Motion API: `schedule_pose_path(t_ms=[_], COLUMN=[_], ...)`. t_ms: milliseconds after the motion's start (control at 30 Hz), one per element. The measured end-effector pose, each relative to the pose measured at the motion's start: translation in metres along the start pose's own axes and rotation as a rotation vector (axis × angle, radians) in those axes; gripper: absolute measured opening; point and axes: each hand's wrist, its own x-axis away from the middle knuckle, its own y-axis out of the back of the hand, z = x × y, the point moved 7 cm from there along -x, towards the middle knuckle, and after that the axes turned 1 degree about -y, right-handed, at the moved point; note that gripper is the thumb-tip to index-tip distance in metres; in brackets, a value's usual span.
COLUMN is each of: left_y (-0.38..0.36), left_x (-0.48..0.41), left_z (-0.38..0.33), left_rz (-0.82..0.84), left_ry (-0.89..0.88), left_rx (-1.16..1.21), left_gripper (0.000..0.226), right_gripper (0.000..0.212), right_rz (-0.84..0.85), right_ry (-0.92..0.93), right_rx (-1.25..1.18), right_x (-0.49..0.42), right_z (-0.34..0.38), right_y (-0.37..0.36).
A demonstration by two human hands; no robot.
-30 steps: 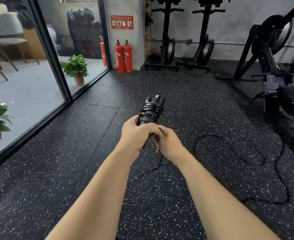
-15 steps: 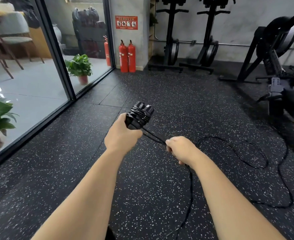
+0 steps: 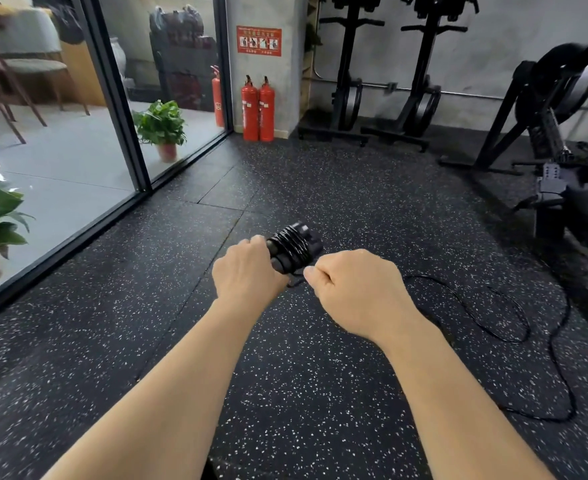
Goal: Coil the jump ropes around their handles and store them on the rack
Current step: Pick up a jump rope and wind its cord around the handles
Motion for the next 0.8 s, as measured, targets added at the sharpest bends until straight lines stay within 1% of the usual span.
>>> schedule_pose_path(t_ms=[100,167,233,333,400,433,500,600,633,733,800], left_y=[-0.007,-0.012,-0.015,-0.017,-0.013,-0.012,-0.009,-0.006,-0.005,-0.001,0.001], left_x=[0.005,0.013,0.025,0.043,0.048,0.049,0.052,0.057,0.059,0.064,0.068], left_z=[-0.019,-0.035,-0.053,-0.076,-0.081,-0.081,-0.083,-0.087,-0.089,-0.097,-0.101], left_rz=[0.034,0.055,0.083,0.11,0.153,0.173,0.192,0.204,0.216,0.257,0.3], left_ry=[-0.167,-0.314,-0.466,-0.667,-0.733,-0.758,-0.817,-0.855,-0.856,-0.847,-0.824], left_rx=[-0.136,-0.214,-0.252,-0.277,-0.222,-0.186,-0.093,0.05,0.075,0.143,0.202], left_gripper=[0.039,0.038,0.036,0.022,0.011,0.01,0.013,0.018,0.019,0.02,0.02], right_gripper=[0.047,0.049,0.047,0.042,0.043,0.044,0.047,0.047,0.045,0.04,0.039], right_rz=[-0.146,-0.196,-0.196,-0.162,-0.125,-0.101,-0.044,0.056,0.11,0.297,0.348], right_ry=[0.05,0.055,0.032,-0.014,-0.037,-0.05,-0.097,-0.181,-0.207,-0.276,-0.351], right_rx=[0.062,0.068,0.053,-0.022,-0.106,-0.154,-0.346,-0.815,-0.932,-1.123,-1.189], right_x=[-0.002,-0.004,-0.008,-0.01,-0.011,-0.011,-0.012,-0.009,-0.007,0.002,0.003], right_z=[-0.006,-0.013,-0.024,-0.042,-0.055,-0.062,-0.077,-0.089,-0.092,-0.093,-0.098], right_y=[0.01,0.012,0.01,0.006,0.003,0.001,-0.004,-0.013,-0.018,-0.034,-0.045])
